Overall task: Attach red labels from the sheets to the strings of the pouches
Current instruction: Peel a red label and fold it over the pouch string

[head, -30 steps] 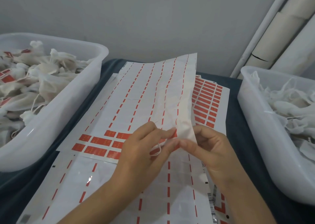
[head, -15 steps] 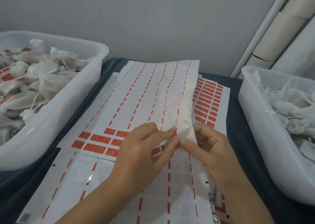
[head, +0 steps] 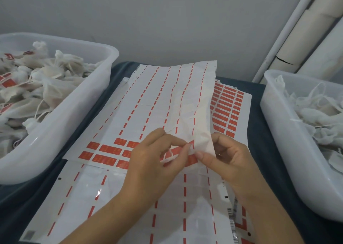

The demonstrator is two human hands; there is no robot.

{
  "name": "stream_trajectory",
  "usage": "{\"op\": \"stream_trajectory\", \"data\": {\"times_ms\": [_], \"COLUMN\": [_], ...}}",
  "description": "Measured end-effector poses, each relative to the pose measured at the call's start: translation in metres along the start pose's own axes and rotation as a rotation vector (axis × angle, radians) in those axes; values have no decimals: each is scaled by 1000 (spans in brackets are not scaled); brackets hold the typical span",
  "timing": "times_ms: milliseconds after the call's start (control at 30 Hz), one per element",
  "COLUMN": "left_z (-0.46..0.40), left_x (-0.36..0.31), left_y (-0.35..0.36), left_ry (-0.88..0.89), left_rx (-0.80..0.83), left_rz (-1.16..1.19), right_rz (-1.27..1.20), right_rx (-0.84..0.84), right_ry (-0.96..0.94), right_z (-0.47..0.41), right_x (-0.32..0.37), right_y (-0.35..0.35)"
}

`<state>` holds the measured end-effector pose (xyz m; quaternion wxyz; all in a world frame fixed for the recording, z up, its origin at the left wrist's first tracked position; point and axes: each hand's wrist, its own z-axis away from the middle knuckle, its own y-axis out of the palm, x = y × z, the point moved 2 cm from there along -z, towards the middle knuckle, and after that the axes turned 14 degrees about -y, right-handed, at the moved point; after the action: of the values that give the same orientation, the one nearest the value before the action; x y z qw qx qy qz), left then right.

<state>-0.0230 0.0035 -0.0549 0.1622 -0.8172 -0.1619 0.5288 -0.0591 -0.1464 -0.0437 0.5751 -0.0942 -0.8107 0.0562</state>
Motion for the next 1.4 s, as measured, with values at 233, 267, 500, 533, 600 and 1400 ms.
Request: {"op": "stream_trajectory", "data": {"times_ms": [233,267,500,533,600,1400], "left_z": [-7,-7,0,0,2,10], "left_x": [3,2,-17,-16,-12,3], "left_y": [-8,-10,-11,-9,-6,13], "left_ry": [-324,-307,142,157,176,182], "left_rx": [-98,-119,-91,-83,-75,62], "left_rz": [285,304,132,111,68,-227], "right_rz": [45,124,394,236,46,-11], "right_rx": [-29,-27,-297,-196,11,-48], "right_ry": [291,330,154,235,392,-29], "right_z": [-1,-2,-5,-5,-3,6], "right_x": [-15,-17,-7,-6,-4,-4], "right_y": [-17,-20,-19,-13,-3,31]}}
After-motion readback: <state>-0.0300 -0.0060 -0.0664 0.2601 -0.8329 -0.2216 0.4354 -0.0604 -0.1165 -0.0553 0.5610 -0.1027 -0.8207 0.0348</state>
